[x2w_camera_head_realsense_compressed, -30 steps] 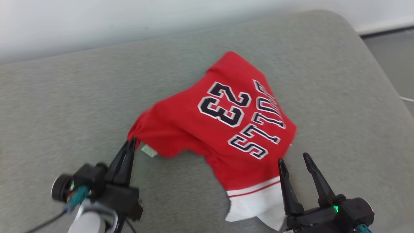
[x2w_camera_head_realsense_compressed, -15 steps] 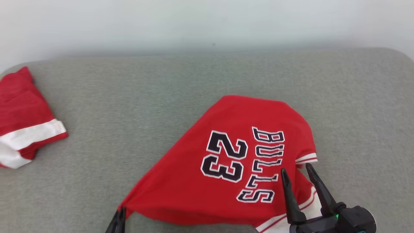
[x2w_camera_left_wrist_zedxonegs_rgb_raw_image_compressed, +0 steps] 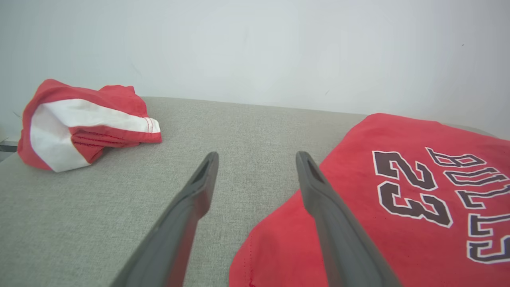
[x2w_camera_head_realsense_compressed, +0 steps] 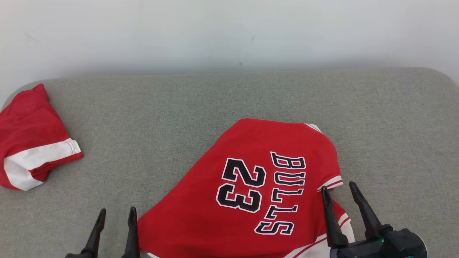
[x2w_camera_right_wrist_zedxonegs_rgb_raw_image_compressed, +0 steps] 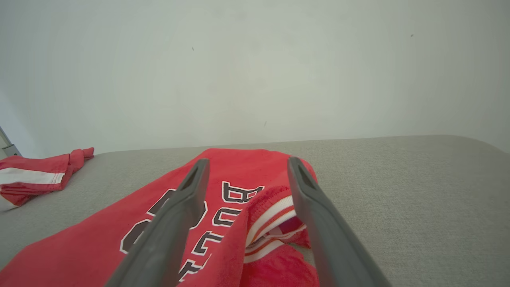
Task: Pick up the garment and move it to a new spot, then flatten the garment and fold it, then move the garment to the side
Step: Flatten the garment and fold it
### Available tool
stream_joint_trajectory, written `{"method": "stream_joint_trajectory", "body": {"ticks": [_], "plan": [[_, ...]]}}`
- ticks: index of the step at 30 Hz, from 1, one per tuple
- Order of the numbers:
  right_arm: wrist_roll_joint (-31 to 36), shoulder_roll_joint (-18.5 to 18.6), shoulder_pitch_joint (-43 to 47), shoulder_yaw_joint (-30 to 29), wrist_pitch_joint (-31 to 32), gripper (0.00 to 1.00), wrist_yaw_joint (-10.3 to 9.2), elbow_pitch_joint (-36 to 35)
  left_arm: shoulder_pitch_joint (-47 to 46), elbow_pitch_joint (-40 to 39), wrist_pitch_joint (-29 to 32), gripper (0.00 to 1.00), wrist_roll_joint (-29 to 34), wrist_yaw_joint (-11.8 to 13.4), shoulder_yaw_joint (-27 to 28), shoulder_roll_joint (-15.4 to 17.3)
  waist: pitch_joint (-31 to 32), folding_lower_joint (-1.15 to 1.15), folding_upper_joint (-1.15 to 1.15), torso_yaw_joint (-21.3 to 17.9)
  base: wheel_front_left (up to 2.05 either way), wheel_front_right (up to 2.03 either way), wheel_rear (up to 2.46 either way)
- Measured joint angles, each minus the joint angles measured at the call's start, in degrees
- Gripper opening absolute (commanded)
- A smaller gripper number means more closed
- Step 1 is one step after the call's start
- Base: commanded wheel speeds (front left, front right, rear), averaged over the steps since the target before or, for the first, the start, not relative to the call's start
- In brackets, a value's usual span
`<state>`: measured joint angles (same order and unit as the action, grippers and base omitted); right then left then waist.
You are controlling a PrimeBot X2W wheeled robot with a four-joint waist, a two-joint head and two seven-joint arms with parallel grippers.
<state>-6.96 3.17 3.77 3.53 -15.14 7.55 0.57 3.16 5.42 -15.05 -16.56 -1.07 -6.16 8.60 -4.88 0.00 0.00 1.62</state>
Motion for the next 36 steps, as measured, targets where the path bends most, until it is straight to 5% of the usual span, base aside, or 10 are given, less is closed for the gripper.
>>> {"method": "stream_joint_trajectory", "body": {"ticks": [7, 18, 33, 34, 35, 36], "plan": [[-0.2, 0.4, -0.3, -3.4, 0.0, 1.0, 0.0, 1.4, -0.5, -4.4, 0.0, 1.0, 6.9, -0.6, 3.5, -2.9, 0.3, 0.0, 0.0, -0.6, 0.0, 0.0, 0.0], [-2.4, 4.1, -7.1, -5.3, 0.0, 1.0, 0.0, 7.0, 1.7, -3.6, 0.0, 1.0, 8.0, -1.1, 5.1, -5.4, -0.1, 0.0, 0.0, 0.0, 0.0, 0.0, 0.0], [-10.8, 11.8, -29.7, 2.1, 3.9, 1.0, 0.0, 42.1, -0.9, -0.8, 0.0, 1.0, 5.9, -0.9, 2.6, -5.7, -2.6, 0.01, 0.0, 5.7, 0.0, 0.0, 0.0], [-12.1, 11.8, -30.1, 2.9, 4.7, 0.71, 0.0, 43.4, -0.9, -0.8, 0.0, 1.0, 5.9, -0.9, 2.6, -5.7, -2.7, 0.01, 0.0, 6.0, 0.0, 0.0, 0.0], [-12.8, 12.0, -30.6, 4.1, 5.7, 0.23, 0.0, 44.7, -0.9, -0.8, 0.0, 1.0, 5.9, -0.8, 2.6, -5.6, -2.9, 0.01, 0.0, 6.3, 0.0, 0.0, 0.0], [-13.7, 12.1, -30.9, 5.2, 6.4, 0.0, 0.0, 45.6, -0.9, -0.8, 0.0, 1.0, 5.7, -0.8, 2.6, -5.7, -3.0, 0.01, 0.0, 6.5, 0.0, 0.0, 0.0]]}}
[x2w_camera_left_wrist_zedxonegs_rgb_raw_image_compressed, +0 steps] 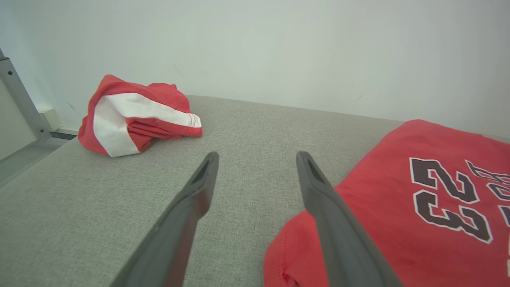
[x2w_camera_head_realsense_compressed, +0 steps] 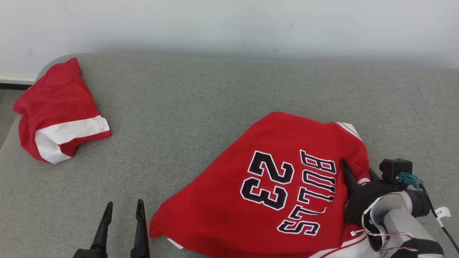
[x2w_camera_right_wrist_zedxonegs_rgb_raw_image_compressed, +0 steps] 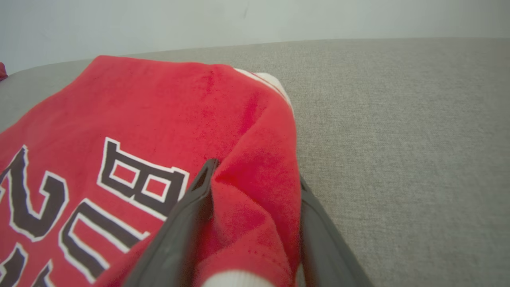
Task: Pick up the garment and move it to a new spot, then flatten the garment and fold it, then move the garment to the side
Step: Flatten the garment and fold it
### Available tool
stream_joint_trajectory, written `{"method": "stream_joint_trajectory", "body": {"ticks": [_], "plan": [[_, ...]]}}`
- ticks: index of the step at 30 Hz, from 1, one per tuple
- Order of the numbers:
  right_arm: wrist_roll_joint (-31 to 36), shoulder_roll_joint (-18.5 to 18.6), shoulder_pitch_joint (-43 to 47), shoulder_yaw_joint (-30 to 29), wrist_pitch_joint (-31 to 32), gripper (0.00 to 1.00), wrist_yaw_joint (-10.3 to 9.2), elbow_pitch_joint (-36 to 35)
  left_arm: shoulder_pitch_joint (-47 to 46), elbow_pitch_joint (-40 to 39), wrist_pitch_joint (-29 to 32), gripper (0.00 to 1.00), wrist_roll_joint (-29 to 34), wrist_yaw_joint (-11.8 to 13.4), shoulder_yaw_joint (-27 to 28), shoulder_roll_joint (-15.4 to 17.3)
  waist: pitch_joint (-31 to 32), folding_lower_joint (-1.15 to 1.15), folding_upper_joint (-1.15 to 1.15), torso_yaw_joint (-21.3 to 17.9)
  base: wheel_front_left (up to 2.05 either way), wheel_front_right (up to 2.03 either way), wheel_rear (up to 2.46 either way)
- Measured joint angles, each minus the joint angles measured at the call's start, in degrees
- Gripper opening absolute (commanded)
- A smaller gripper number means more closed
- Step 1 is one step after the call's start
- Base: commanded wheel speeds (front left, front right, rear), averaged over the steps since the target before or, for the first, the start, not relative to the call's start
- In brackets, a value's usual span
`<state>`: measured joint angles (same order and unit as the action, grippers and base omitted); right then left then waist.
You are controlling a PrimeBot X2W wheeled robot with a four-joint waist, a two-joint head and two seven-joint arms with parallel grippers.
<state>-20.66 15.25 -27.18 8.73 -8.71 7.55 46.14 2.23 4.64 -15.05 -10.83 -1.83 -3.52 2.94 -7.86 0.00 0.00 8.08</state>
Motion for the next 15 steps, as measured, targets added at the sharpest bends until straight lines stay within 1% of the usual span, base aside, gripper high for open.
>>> {"method": "stream_joint_trajectory", "body": {"ticks": [3, 7, 10, 15], "plan": [[-2.3, 0.6, -1.1, 2.8, 0.7, 0.0, 0.0, 1.2, 0.0, 0.0, 0.0, 1.0, -0.3, 0.1, 0.0, 0.0, -0.1, 0.0, -0.01, 0.1, 0.0, 0.0, 0.0], [-3.2, 3.3, -4.6, 4.8, -1.8, 0.0, 0.0, 1.1, -0.1, 0.3, 0.0, 1.0, -0.9, 0.3, -0.2, 0.0, -0.2, 0.0, 0.0, -0.3, 0.0, 0.0, 0.0], [-2.1, 5.5, -9.4, 6.3, -3.2, 0.0, 0.0, 0.6, -0.5, 0.3, 0.0, 1.0, -1.0, 0.2, -0.5, 0.0, -0.6, 0.0, 0.0, -0.5, 0.0, 0.0, 0.0], [0.2, 7.7, -18.0, 9.3, -3.6, 0.0, 0.0, 1.4, -1.6, 0.3, 0.0, 1.0, -1.5, 0.0, -1.9, 0.0, -1.8, 0.0, 0.0, -0.2, 0.0, 0.0, 0.0]]}}
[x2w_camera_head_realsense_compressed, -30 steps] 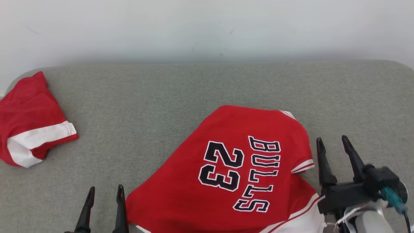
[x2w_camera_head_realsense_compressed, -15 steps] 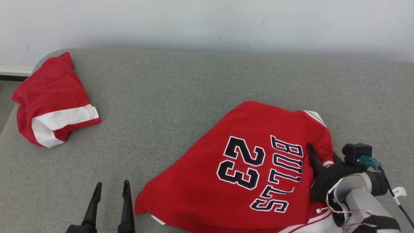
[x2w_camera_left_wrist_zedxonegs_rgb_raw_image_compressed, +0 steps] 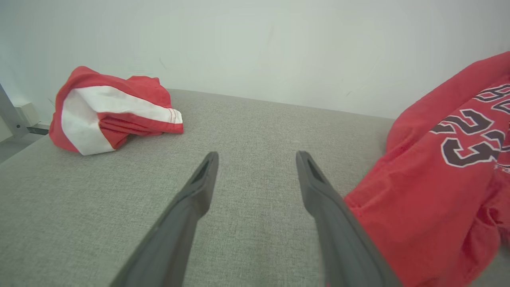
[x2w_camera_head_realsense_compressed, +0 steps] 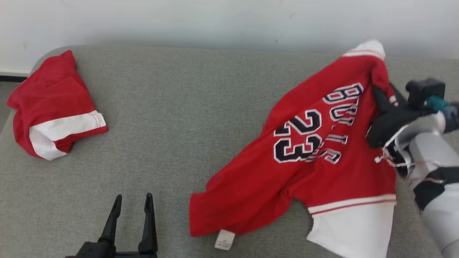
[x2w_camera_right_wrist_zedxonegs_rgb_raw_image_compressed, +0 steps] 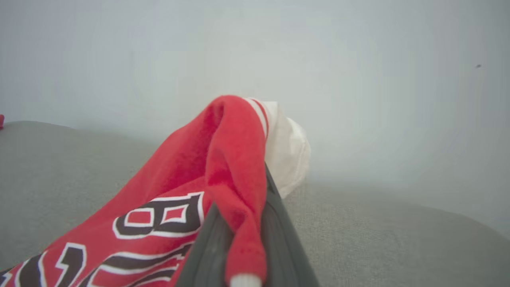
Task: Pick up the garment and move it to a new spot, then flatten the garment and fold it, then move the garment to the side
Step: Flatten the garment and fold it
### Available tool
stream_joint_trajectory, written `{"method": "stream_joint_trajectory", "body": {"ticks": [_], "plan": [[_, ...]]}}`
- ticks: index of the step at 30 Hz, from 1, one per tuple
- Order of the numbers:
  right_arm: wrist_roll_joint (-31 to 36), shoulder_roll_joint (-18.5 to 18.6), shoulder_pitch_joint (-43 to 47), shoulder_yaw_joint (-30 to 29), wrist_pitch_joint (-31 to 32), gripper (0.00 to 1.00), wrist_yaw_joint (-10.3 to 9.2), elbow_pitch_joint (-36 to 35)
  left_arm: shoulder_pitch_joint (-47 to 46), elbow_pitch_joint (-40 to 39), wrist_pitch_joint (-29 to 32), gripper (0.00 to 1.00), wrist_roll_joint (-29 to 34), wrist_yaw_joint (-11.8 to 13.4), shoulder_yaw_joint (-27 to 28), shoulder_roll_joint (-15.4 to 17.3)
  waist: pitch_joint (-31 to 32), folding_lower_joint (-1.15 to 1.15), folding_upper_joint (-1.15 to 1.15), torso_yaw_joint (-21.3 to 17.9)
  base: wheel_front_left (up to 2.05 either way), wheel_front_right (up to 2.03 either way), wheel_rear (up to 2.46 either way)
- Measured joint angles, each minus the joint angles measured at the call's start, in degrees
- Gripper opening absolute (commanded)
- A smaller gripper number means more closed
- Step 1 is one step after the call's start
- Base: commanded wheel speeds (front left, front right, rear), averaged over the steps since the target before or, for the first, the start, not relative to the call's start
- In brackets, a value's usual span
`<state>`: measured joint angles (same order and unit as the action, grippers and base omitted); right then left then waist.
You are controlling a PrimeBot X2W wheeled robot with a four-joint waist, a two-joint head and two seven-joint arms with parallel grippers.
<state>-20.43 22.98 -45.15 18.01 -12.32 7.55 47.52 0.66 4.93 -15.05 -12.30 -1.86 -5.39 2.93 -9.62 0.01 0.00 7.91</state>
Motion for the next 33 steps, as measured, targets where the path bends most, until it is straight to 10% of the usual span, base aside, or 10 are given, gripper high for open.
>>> {"method": "stream_joint_trajectory", "body": {"ticks": [6, 8, 17, 33], "plan": [[2.7, 1.1, -7.6, 3.3, 1.0, 0.02, 0.0, 6.9, -1.0, 0.8, 0.0, 1.0, -1.0, 0.1, -1.5, 0.0, -1.6, 0.0, 0.0, 1.5, 0.0, 0.0, 0.0], [3.4, 1.2, -8.9, 3.9, 0.6, 1.0, 0.0, 9.2, -1.1, 1.2, 0.0, 1.0, -1.3, 0.1, -1.8, 0.0, -1.9, 0.0, 0.0, 2.2, 0.0, 0.0, 0.0], [3.6, 1.3, -10.3, 2.4, -2.5, 1.0, 0.0, 11.8, -0.9, 1.5, 0.0, 1.0, -1.5, 0.3, -1.2, 0.0, -1.8, 0.0, 0.0, 2.1, 0.0, 0.0, 0.0], [6.5, -4.1, 18.6, -15.2, -2.8, 1.0, 0.0, -22.9, 1.7, 2.9, 0.0, 1.0, -0.2, -2.2, -0.1, 0.0, 3.1, -0.02, 0.01, -4.5, 0.0, 0.0, 0.0]]}}
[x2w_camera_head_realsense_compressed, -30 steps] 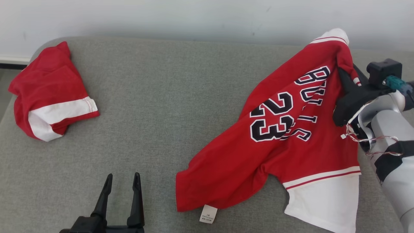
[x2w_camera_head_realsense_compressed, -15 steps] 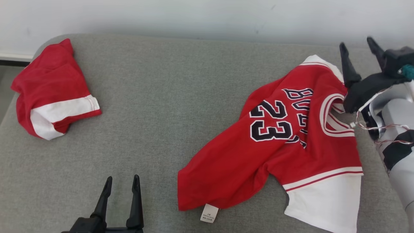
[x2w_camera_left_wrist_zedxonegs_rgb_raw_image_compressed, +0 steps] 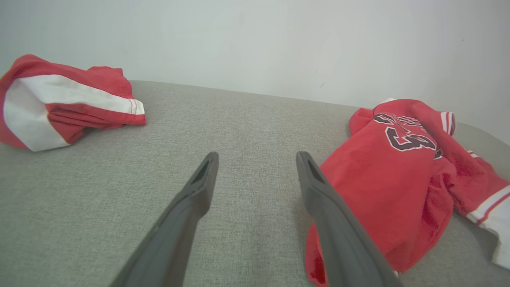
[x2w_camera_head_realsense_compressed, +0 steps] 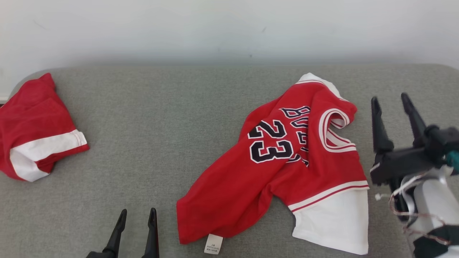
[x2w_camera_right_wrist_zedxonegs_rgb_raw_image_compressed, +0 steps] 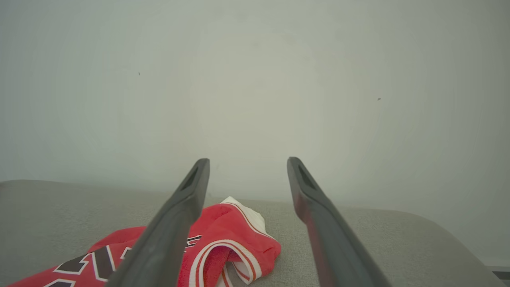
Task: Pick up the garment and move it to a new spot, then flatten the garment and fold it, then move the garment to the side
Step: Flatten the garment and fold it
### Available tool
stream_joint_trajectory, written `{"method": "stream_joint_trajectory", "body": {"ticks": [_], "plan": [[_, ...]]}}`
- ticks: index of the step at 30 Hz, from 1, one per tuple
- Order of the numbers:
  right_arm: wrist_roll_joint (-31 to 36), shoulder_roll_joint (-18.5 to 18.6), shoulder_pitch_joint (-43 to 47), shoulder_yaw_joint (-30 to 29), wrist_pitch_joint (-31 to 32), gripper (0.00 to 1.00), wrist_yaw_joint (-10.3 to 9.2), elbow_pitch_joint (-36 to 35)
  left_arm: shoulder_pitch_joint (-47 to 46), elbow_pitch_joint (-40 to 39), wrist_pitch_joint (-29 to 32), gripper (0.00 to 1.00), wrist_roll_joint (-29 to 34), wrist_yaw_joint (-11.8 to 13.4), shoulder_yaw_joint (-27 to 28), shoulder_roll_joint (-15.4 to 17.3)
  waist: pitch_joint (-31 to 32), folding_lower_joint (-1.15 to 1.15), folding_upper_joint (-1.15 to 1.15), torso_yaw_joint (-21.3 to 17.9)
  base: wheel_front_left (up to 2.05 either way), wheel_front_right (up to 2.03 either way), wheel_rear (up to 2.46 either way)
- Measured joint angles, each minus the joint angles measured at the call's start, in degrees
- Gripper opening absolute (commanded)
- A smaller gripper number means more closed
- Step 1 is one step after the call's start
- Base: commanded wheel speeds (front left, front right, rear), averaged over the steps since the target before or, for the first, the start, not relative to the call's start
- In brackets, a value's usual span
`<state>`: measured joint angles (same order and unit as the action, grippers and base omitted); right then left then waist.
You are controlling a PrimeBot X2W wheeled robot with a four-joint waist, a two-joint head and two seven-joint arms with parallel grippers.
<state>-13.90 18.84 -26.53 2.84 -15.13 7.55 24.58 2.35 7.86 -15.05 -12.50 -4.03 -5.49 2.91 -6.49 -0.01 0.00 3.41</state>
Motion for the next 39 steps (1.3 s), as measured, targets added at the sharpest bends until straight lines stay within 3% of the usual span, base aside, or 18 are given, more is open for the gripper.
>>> {"method": "stream_joint_trajectory", "body": {"ticks": [9, 19, 29, 39], "plan": [[2.9, -6.7, 13.2, -3.5, 0.0, 1.0, 0.0, -10.4, 0.3, 1.2, 0.0, 1.0, 0.3, -0.6, -1.7, 0.0, 0.6, 0.0, 0.0, -2.5, 0.0, 0.0, 0.0], [3.1, -12.5, 23.1, -3.3, 0.0, 1.0, 0.0, -14.7, 0.2, 3.3, 0.0, 1.0, 0.2, -1.0, -4.2, 0.0, 0.2, 0.0, 0.0, -2.8, 0.0, 0.0, 0.0], [5.8, -15.0, 28.9, -1.4, 0.0, 1.0, 0.0, -13.7, 0.2, 6.3, 0.0, 1.0, -0.2, -1.1, -6.3, 0.0, 0.0, 0.01, 0.0, -2.9, 0.0, 0.0, 0.0], [5.9, -15.7, 28.5, -0.2, 0.0, 1.0, 0.0, -13.0, -0.8, 12.1, 0.0, 1.0, -1.8, -1.6, -8.4, -0.1, -0.3, 0.01, 0.0, -3.6, 0.0, 0.0, 0.0]]}}
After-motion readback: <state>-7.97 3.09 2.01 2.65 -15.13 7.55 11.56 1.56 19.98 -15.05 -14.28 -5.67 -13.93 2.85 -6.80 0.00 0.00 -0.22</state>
